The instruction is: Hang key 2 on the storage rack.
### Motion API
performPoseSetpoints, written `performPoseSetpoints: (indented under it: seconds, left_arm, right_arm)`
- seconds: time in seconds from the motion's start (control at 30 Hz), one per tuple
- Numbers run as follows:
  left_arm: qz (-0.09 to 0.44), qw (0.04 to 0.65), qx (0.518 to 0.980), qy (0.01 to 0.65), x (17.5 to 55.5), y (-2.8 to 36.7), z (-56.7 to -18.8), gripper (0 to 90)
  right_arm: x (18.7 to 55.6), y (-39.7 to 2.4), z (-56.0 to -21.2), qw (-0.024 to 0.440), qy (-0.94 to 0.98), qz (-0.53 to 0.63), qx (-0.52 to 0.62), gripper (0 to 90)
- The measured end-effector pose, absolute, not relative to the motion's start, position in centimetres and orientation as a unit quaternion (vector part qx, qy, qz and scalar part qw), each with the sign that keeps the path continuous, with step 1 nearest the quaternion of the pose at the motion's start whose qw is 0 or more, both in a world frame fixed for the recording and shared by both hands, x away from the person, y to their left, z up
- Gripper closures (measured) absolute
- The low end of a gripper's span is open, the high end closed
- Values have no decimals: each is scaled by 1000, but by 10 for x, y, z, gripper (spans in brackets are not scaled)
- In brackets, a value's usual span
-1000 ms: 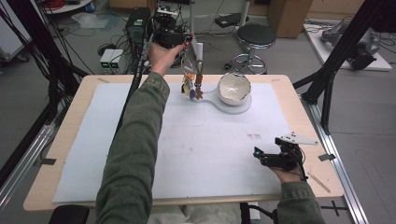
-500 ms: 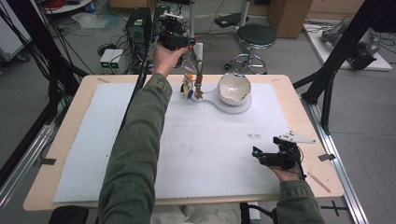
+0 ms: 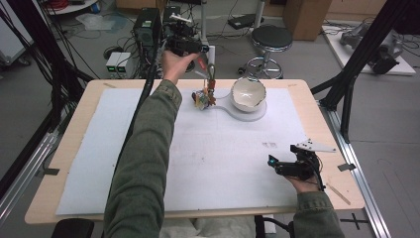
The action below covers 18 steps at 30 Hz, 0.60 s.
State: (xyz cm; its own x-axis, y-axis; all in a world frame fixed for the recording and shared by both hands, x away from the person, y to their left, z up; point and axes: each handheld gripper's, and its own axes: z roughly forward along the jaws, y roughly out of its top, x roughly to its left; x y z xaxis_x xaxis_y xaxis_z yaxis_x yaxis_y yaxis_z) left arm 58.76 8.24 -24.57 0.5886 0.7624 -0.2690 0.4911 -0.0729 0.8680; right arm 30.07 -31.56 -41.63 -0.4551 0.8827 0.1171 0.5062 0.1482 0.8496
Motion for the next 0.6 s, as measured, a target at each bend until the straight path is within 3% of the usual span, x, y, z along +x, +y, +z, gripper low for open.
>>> performPoseSetpoints:
  seconds: [0.07,0.13,0.23,0.4,0.6]
  left_arm:
    - [130,529,713,442,585,88,-245,477]
    - [126,533,707,446,582,94,-245,462]
    - [137,522,705,460,579,99,-245,317]
    - [118,532,700,462,573,106,-248,231]
    - [157,505,707,468,558,119,-250,26]
  right_arm:
    - [300,-316,-416,211,727,445,478,8]
    - [300,-315,-416,212,727,446,477,8]
    - [301,-314,-416,212,728,446,475,8]
    - [301,-313,-416,210,729,444,476,8]
    - [302,-313,-416,213,729,443,477,8]
